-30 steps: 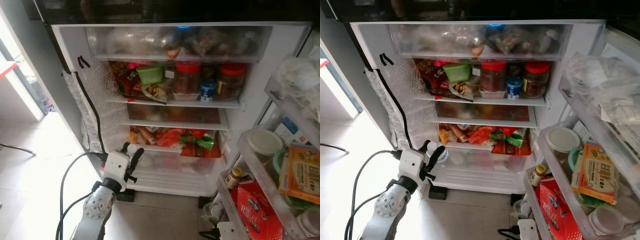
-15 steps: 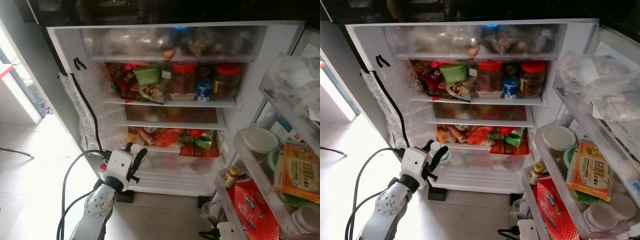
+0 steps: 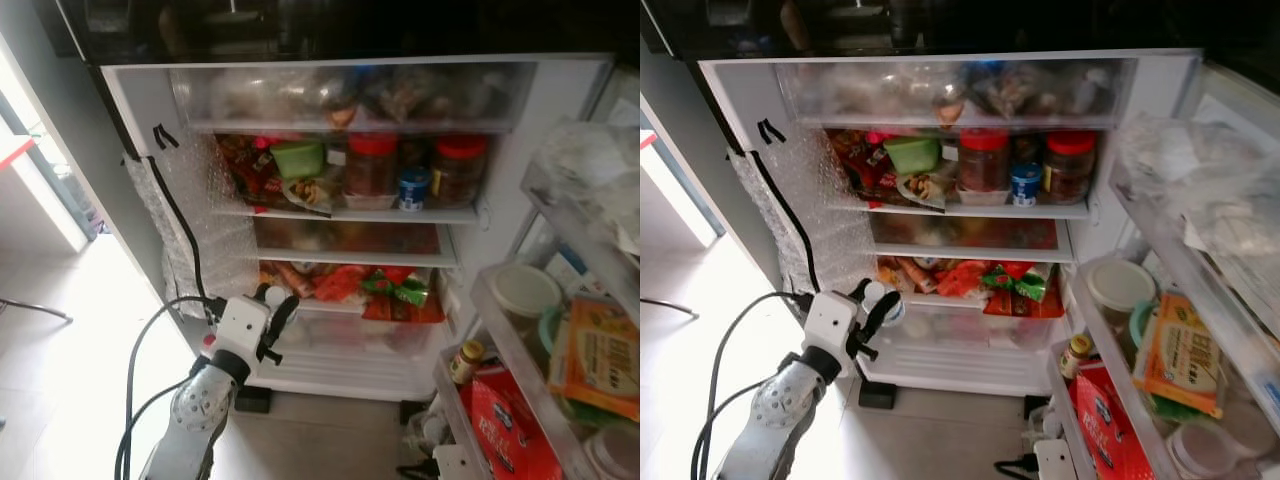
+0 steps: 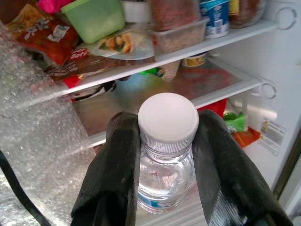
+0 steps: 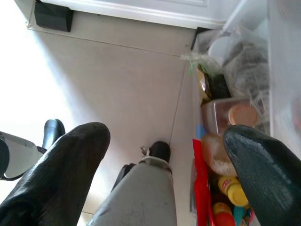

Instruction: Restocking fridge

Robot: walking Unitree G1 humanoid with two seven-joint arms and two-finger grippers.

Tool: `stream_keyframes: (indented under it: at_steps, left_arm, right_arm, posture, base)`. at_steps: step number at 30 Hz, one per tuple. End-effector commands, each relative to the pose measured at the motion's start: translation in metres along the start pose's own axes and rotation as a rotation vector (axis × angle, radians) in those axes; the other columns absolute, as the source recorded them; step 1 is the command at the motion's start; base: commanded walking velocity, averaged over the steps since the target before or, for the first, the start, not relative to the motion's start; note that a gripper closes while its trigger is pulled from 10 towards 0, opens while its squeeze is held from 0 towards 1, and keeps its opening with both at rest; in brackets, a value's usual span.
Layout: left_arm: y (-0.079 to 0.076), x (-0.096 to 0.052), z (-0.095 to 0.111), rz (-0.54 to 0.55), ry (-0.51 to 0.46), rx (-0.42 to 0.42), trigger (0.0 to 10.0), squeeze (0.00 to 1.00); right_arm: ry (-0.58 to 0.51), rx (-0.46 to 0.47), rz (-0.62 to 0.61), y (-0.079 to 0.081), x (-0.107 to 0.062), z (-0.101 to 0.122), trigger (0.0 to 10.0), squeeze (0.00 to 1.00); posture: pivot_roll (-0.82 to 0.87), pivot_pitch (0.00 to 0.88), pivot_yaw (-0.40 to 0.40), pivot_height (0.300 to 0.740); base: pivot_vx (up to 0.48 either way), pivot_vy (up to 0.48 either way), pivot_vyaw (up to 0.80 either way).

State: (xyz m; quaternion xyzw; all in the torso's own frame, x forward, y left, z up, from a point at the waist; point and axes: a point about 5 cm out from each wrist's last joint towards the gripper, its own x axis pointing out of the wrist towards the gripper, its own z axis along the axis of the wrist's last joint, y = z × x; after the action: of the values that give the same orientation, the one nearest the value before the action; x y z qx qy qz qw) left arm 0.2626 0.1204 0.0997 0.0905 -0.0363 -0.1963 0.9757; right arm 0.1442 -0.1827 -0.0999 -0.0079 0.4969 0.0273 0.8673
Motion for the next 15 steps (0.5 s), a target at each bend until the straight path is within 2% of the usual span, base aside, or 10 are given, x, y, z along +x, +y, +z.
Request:
stream_keyframes:
  at_steps: [1,15]
  left_arm:
    - [0.0012,-0.0002,0.0041,-0.003,-0.009,0.011,10.0,0.0]
    - [0.0005,0.001,0.0045,-0.007,-0.007,0.009,10.0,0.0]
  right_arm:
    - [-0.001,0.007,0.007,0.0024,0.0003,0.0001,10.0,0.0]
    - [-0.002,0.005,0.008,0.002,0.0004,0.001,10.0,0.0]
  posture:
    - [0.0,0.0,0.046,0.74]
    - [0.0,0.0,0.045,0.74]
  base:
    - [0.251,0.0,0.0]
    - [0.255,0.0,0.0]
